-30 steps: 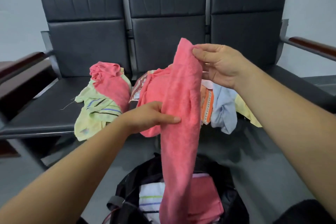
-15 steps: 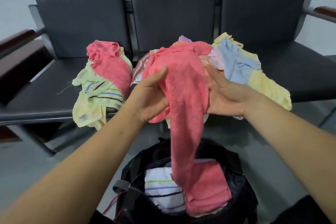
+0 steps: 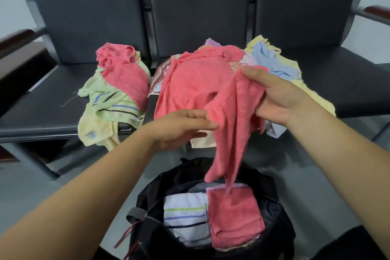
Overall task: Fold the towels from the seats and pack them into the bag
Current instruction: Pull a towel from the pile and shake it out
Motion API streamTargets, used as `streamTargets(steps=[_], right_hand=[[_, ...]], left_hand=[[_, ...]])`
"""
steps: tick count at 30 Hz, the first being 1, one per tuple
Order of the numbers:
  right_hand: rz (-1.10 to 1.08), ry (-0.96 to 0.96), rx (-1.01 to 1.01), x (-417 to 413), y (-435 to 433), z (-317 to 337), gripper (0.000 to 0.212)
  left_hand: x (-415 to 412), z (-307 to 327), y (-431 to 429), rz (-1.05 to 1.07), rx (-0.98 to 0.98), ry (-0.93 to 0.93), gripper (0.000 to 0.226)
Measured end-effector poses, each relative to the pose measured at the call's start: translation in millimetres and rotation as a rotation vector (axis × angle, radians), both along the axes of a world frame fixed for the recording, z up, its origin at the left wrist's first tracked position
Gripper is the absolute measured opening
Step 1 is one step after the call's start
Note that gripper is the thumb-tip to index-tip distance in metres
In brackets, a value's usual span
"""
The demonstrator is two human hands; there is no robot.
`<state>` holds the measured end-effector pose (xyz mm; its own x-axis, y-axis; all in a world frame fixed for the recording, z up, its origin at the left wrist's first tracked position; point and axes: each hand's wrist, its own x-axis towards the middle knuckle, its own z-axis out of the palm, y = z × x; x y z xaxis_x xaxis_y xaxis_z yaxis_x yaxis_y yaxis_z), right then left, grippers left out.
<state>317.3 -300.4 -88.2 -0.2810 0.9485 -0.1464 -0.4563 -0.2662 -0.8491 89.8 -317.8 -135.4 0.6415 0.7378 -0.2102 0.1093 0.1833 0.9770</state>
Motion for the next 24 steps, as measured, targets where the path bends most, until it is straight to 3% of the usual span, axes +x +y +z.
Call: streamTargets(steps=[3,6,8,11,13,16,19,22,24], right_hand=[[-0.031,-0.065,-0.023,4,0,-1,0.066],[-0.06,-0.088,-0.052,7,0,2,0.067],[-0.096,-0.099,-0.078,10,0,3,0.067],[-0.124,-0.095,-0.12,13,1,1,0.065],[-0.133,-0.082,-0.149,15,0,1,0.059],[-0.138,-0.03,-0.18,16,-1,-1,0.039],[-0.043,0.045,-0.126,13,-3,-8,0.044],[0.169,0.017,-0.077,8,-9,-14,0.05],[0.261,0.046,-0.054,6,-11,-19,0.043]], left_hand=[[13,-3,0,0.083,-0.139,-0.171,0.027],[17,-4,2,0.145,-0.25,-0.231,0.048],[20,-6,-2,0.081,-0.182,-0.087,0.052],[28,-6,-10,-0.006,-0.087,0.031,0.008],[28,-6,-10,0.059,-0.118,-0.064,0.01],[25,2,-8,0.126,-0.265,-0.322,0.034],[23,12,-8,0.238,-0.418,-0.531,0.032],[21,21,-4,0.392,-0.394,-0.65,0.033],[17,25,-2,0.462,-0.332,-0.687,0.03]])
